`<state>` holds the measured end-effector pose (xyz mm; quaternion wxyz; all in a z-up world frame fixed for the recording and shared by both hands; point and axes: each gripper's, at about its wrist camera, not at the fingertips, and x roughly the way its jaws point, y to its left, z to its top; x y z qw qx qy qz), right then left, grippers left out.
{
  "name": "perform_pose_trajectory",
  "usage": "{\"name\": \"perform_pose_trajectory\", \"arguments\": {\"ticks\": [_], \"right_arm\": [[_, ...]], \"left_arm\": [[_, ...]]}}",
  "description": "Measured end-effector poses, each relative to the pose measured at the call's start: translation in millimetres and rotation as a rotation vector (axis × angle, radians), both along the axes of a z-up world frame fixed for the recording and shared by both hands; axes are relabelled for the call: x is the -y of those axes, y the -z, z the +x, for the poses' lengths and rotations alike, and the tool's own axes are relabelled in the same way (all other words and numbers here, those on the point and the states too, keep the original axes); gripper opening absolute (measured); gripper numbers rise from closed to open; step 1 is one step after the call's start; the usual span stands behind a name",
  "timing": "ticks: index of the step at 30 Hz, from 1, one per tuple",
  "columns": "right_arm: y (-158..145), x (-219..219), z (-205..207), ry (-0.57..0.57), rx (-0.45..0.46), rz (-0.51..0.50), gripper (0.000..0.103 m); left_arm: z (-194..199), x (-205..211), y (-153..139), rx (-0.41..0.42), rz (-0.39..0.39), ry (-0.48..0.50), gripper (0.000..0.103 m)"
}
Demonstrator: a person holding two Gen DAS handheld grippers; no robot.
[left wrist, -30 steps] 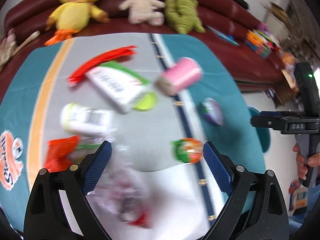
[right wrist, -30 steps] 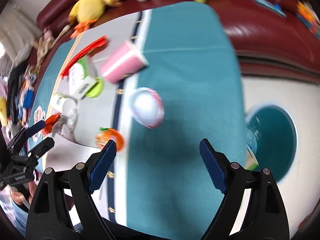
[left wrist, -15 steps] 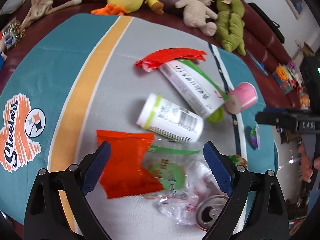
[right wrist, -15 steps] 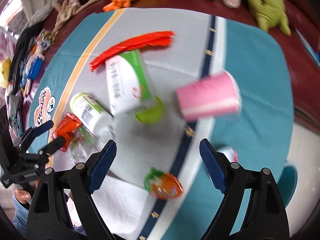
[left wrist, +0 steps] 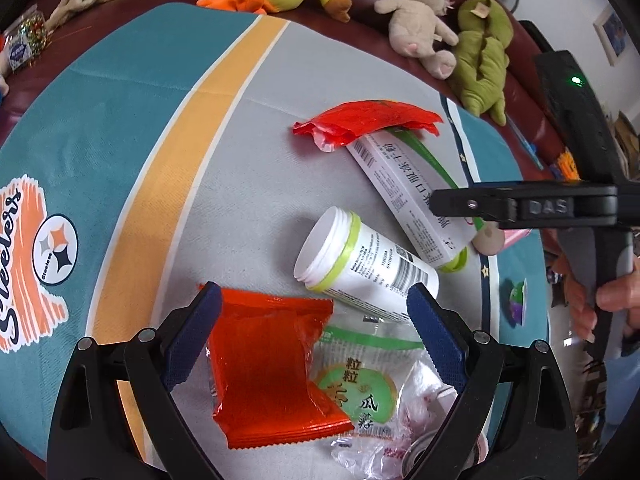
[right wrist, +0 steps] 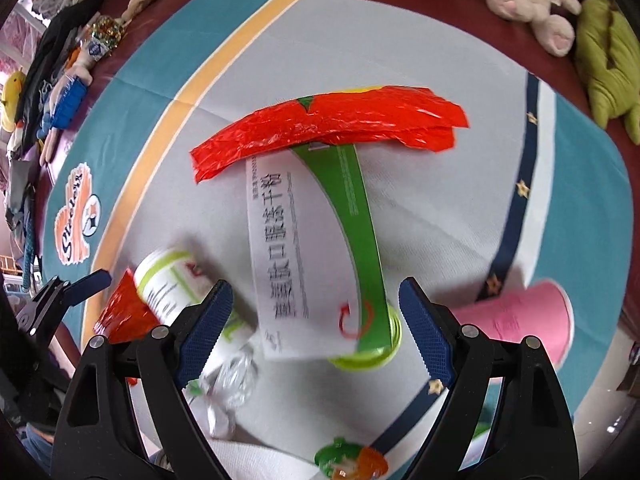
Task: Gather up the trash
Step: 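Grasp the white medicine box with the right tool while the left tool grasps the pill bottle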
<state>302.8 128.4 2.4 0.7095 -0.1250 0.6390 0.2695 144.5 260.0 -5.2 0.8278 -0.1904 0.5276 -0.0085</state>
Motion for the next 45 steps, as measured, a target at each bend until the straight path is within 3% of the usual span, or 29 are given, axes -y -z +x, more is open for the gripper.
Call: {"name": "perform_pose_trajectory", "arguments": {"ticks": [7,9,17,23,30,34,36,42,45], "right_arm": [[26.1,-9.2,16.0,0.012,-0.032,0.012,0.081],[27.6,-8.3,14.9,0.012,-0.031,0.039,0.076],[-0.1,22.0,-3.7,0.055,-0.022,0.125,0.074],[-23.1,70.7,-19.6,0.119,-0.032,0.175,0.074],[-20.2,124.4,-52.1,0.159,-0.082,0.194,0.074],[-14.7,150.2,-66.9,0.190,-0.095,0.209,0.074],[-12.8,158.1,-71.6,0.196,-0.098,0.212,0.074],[-6.1,183.7,-85.9,0.233,-0.112,0.226,0.074],[-0.1,192.2,-94.3,0.250,-0.135,0.232,0.074]], "left_arm": [[1.2,-0.3,4.8,-0.019,-0.008,-0.010,0.094],[2.8,1.0,5.9,-0.025,-0.012,-0.014,0.094],[7.9,9.9,3.3,-0.022,-0.035,-0.003,0.094],[25.2,21.8,8.2,-0.034,-0.057,-0.006,0.094],[45.1,38.5,17.2,-0.028,0.018,-0.003,0.093],[48.3,52.6,16.5,-0.007,0.075,0.028,0.073],[49.6,64.4,14.2,0.009,0.095,0.070,0.068],[53.0,104.7,12.5,0.014,0.133,0.235,0.067],[54.5,116.4,9.2,0.004,0.162,0.238,0.068]]}}
